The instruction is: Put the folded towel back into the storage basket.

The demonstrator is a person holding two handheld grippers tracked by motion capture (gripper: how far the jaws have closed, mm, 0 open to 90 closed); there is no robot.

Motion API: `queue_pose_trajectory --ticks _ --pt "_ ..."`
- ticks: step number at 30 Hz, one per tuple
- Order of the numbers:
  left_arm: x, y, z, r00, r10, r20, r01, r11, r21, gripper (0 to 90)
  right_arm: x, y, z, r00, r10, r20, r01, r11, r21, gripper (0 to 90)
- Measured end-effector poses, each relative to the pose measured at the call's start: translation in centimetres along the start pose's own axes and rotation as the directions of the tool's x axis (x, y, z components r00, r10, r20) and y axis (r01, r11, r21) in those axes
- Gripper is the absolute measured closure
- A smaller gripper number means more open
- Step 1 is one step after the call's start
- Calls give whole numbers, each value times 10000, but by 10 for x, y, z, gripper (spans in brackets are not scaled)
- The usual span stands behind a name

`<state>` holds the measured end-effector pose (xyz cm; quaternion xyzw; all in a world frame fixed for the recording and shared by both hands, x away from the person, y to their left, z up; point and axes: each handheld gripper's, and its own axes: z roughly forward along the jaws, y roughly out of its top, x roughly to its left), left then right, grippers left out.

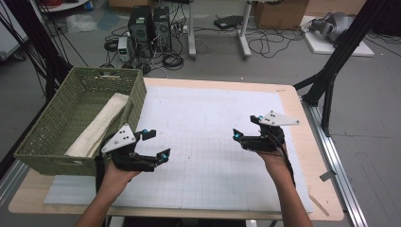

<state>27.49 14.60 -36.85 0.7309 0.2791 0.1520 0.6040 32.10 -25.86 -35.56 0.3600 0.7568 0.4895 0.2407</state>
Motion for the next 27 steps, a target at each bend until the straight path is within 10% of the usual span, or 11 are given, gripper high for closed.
queue_pose_trajectory --ticks 16,27 --pt "-8 -41 41 9981 241 567 -298 9944 1014 164 -12 -62 -36 9933 423 1071 -415 9991 -93 160" --pt "-12 -44 46 9980 292 563 -340 9958 854 165 -22 -87 -54 9859 909 1402 -912 9958 -41 160"
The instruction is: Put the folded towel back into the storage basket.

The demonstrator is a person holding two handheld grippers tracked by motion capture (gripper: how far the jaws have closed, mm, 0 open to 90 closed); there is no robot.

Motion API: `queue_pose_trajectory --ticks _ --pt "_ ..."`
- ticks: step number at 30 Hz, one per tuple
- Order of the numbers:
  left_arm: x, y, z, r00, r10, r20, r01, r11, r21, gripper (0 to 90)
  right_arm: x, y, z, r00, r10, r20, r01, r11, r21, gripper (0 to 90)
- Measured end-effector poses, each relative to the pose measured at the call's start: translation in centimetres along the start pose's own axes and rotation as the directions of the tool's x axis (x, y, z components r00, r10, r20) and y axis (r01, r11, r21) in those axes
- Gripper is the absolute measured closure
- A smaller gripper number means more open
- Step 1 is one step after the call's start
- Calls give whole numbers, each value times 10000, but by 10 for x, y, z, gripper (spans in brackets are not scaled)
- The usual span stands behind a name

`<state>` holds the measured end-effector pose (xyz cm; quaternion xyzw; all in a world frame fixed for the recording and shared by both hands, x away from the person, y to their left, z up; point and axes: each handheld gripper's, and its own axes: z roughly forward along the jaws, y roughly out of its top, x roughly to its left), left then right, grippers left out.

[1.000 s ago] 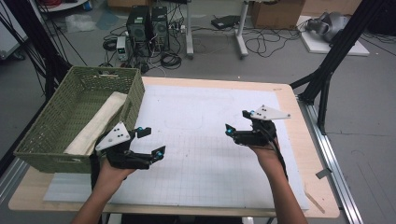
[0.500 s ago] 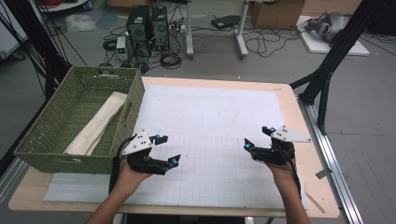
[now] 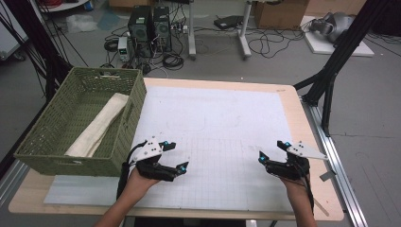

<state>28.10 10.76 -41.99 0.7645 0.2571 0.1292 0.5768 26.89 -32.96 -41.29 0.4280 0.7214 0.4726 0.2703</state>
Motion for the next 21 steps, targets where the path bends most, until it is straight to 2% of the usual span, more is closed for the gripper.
queue_pose_trajectory --ticks 8,11,15,21 --pt "7 -1 -6 9993 -169 -322 163 9997 -188 165 -1 -2 -3 9999 8 114 -8 10000 43 160" --pt "10 -3 -9 9986 -242 -462 230 9994 -253 165 1 -2 -1 9999 -122 109 121 9999 113 160" --pt "10 -4 -10 9982 -287 -535 274 9993 -250 165 4 -1 1 9994 -332 94 331 9993 164 160" --pt "11 -5 -11 9979 -282 -579 268 9993 -254 165 7 0 3 9993 -361 68 360 9992 193 160"
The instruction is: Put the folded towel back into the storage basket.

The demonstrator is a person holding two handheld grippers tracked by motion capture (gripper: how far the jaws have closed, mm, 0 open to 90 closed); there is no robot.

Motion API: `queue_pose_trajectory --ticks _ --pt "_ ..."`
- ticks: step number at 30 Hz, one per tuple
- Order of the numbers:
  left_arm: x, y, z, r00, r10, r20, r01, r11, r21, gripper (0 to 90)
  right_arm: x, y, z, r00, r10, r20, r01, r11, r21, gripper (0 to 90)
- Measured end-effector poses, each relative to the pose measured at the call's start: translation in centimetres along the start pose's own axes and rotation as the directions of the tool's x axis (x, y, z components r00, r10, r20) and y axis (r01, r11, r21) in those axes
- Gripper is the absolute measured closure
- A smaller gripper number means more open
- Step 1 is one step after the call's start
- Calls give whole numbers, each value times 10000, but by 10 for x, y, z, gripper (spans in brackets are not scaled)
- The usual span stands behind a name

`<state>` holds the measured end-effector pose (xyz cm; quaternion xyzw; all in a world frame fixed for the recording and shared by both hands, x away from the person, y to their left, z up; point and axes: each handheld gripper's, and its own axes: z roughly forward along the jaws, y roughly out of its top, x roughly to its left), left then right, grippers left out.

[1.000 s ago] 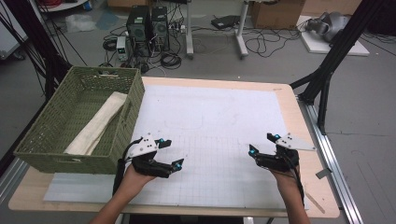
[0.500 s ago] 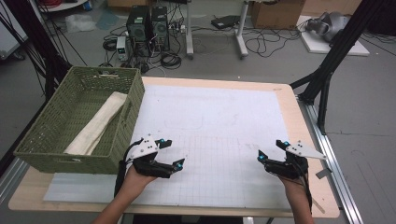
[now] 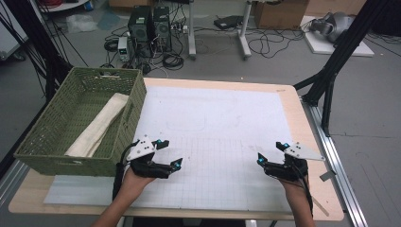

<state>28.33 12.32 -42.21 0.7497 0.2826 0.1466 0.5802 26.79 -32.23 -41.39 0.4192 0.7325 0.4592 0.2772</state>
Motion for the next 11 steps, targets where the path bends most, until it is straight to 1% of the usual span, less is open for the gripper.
queue_pose_trajectory --ticks 4,6,7,11 --pt "1 0 0 10000 -65 -33 65 10000 6 164 -1 0 0 10000 2 -6 -2 10000 14 160" --pt "1 -1 0 10000 -65 -37 65 10000 39 165 -1 -1 -1 9999 118 6 -118 9999 31 160" --pt "1 -1 1 10000 -63 -52 63 10000 52 165 -2 -1 -1 10000 56 32 -56 10000 -4 160" --pt "2 -2 2 10000 -75 -59 76 9999 97 165 -2 -1 -1 9999 99 40 -99 10000 -9 160"
